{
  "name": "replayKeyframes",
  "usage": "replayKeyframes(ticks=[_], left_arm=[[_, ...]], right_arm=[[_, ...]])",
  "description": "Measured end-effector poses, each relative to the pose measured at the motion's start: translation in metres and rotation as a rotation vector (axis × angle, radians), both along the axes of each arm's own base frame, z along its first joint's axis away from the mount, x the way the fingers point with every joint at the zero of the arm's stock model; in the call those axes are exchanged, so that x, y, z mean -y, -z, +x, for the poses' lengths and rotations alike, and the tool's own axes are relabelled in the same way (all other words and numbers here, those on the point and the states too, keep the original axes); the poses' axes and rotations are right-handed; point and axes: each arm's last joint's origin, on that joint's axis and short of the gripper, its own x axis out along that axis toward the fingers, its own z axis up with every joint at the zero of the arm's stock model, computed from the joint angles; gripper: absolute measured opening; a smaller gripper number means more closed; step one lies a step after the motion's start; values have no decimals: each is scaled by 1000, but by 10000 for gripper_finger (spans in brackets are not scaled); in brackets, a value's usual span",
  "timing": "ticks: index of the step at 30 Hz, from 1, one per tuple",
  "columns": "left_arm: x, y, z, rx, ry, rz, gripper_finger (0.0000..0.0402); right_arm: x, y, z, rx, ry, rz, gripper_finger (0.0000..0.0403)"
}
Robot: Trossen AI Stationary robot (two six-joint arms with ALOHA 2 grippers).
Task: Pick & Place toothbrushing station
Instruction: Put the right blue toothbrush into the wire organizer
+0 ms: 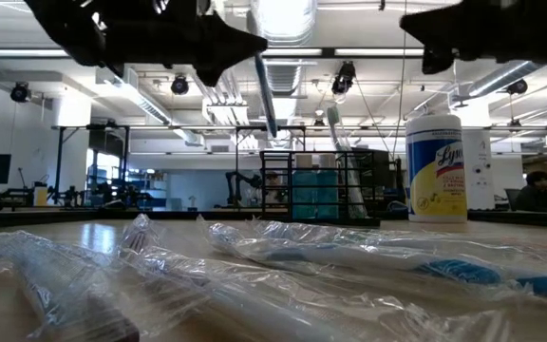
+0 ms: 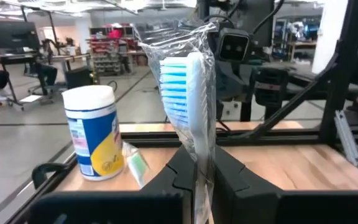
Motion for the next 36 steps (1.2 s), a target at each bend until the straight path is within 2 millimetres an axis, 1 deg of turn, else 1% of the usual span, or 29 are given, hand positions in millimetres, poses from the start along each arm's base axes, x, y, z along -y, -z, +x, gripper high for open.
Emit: replayKeyframes(ticks=[3,5,12,18,27,32,36], left_arm=[[-5,5,5,-20,-13,6,19],[-10,11,7,-46,-29,1,19],[-21,35,19,-95,-64,-15,19],[-24,57,30,-124,-64,16,19],[-26,80,37,-184,-63,14,20],[-26,86,40,-186,-52,28,28],[-26,88,38,-203,-52,2,46]], right_arm=[[1,8,-8,22,21,-10,8],[2,9,-11,49,33,-6,8],[3,12,-13,51,54,-19,8],[3,10,-13,49,54,-12,8],[3,11,-13,47,56,-15,8],[3,11,-12,46,56,-15,8],[3,11,-12,47,57,-20,8]])
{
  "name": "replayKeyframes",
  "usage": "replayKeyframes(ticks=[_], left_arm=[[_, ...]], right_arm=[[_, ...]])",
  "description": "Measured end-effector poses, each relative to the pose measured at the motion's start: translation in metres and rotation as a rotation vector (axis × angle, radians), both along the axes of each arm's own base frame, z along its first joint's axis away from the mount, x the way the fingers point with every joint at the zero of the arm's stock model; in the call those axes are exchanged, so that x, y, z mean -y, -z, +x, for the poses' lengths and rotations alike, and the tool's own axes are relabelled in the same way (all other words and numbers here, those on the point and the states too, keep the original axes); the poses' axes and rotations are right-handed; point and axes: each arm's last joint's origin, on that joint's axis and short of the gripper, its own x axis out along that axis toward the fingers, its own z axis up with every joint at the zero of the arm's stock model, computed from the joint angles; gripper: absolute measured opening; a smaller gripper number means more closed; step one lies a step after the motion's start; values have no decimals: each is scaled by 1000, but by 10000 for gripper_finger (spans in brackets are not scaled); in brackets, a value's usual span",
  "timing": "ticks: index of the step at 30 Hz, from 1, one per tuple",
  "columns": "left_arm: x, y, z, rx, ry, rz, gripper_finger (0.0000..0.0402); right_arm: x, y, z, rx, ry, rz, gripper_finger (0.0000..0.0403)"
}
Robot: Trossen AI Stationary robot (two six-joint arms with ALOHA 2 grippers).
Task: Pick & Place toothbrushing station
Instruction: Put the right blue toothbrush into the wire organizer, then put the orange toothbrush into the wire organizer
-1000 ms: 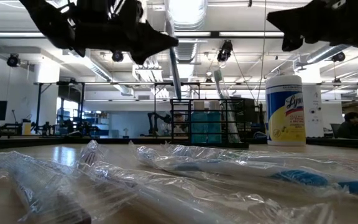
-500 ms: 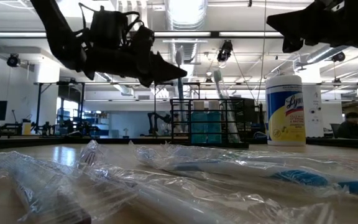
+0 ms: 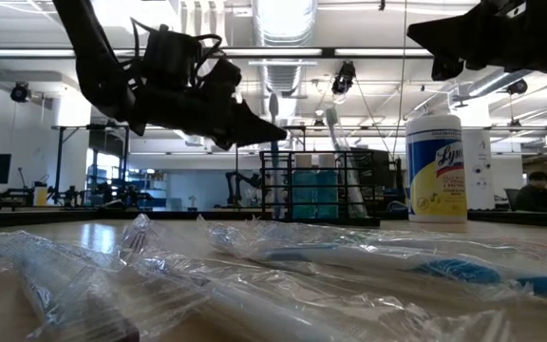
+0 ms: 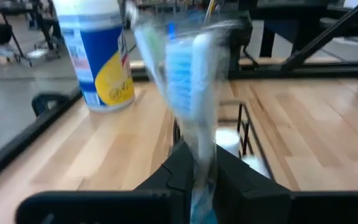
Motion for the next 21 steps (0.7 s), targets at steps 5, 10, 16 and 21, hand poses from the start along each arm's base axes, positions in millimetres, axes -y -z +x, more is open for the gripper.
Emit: replayKeyframes(ticks=[5,10,16,21], left_arm=[[2,-4,-2,10,43,-14,89],[4,-2,-2,-9,108,-65,166],[4,-12,-4,19,109,-60,265],[7,-43,-16,92,110,-64,322]], right_arm=[[0,0,0,0,0,-3,8],[0,0,0,0,1,-3,8],[0,0,0,0,0,0,8],[0,0,0,-2,0,-1,8]])
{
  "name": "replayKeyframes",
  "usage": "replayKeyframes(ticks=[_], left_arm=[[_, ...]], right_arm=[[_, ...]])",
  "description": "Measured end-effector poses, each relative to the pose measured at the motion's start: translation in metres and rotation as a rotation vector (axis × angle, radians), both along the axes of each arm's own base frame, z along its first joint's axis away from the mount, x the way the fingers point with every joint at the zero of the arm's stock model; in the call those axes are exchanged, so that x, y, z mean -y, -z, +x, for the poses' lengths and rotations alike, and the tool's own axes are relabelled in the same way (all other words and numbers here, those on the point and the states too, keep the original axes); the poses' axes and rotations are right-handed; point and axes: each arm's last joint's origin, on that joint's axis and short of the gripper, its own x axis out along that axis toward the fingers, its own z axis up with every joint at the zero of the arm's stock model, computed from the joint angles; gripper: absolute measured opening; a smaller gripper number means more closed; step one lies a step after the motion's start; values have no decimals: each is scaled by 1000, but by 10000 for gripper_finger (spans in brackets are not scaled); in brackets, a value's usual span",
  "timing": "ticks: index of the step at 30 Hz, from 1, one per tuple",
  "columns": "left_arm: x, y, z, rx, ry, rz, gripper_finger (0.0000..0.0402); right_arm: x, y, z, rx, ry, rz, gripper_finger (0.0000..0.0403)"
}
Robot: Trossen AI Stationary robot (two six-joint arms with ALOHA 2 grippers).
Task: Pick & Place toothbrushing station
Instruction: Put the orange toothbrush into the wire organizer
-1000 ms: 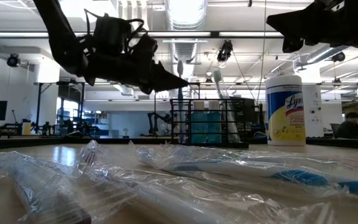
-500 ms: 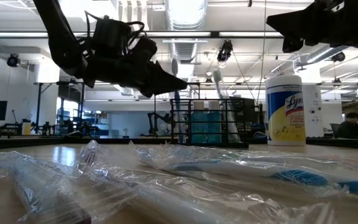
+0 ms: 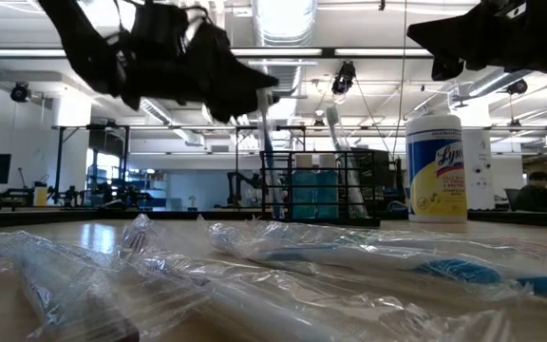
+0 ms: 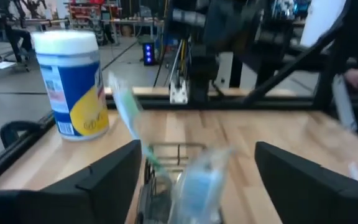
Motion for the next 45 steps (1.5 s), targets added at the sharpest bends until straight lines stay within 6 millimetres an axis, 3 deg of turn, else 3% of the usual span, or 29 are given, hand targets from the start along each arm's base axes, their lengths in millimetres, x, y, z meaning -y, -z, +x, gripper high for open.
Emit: replayKeyframes(ticks=[7,11,15,21,25,29,33,37,45], left_arm=[[12,-41,-47,-127,30,-3,346],[21,-41,-85,-165,39,-54,320],[28,-21,-121,-109,0,-73,251],[34,9,-158,29,-86,-175,98],[37,14,-170,86,-78,-166,12],[40,17,-175,106,-24,-160,14],[41,20,-176,105,-6,-165,13],[41,26,-176,79,-8,-174,7],[41,32,-176,28,-13,-169,14]], right_arm=[[0,2,0,-11,-2,12,8],[0,4,1,-23,-2,11,8],[0,6,3,-36,-4,25,8],[-1,0,10,-41,-13,96,8],[-2,-11,20,-50,-17,132,8],[-3,-21,36,-191,-12,194,8],[-9,-23,53,-473,12,296,8],[-28,-20,69,-698,-3,352,8],[-75,-6,89,-784,57,414,8]])
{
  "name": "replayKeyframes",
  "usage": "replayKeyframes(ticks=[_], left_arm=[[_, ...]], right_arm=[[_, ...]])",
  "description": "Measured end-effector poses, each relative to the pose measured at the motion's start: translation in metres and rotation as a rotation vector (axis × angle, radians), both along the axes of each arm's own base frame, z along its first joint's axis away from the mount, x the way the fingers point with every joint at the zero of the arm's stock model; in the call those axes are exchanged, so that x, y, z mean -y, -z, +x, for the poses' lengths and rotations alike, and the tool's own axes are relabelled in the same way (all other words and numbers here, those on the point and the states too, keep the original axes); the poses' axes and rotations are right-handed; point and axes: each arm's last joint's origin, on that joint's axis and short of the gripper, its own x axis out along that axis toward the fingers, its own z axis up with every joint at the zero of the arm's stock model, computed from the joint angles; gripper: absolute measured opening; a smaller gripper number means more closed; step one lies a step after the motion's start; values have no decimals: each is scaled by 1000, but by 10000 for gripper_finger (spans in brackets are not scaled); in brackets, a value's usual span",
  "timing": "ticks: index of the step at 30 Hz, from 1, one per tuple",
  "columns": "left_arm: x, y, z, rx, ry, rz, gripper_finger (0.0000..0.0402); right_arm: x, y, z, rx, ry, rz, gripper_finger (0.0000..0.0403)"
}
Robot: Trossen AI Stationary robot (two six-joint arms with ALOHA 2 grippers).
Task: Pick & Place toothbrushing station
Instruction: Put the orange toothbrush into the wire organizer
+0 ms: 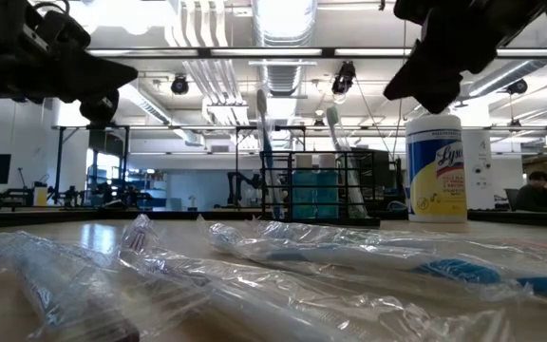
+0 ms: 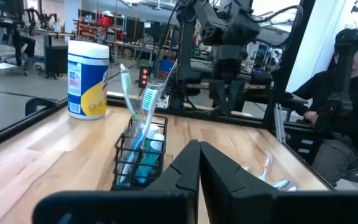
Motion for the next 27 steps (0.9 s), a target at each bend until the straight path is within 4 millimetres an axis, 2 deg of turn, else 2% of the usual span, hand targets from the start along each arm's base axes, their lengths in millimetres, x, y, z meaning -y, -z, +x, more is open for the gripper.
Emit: replayKeyframes(ticks=[6,10,13,19,23,27], left_arm=[[0,-1,0,5,0,10,14],[0,-4,0,13,0,45,9],[0,-4,0,14,0,49,8],[0,-2,0,5,9,55,15],[1,-2,0,4,26,76,15],[1,-2,0,0,27,99,9]], right_arm=[[-24,14,5,-130,63,128,8],[-39,22,21,-180,115,186,9],[-48,26,36,-256,125,149,20],[-63,19,59,-463,135,38,65],[-82,13,58,-574,159,51,92],[-102,-1,55,-557,149,104,119]])
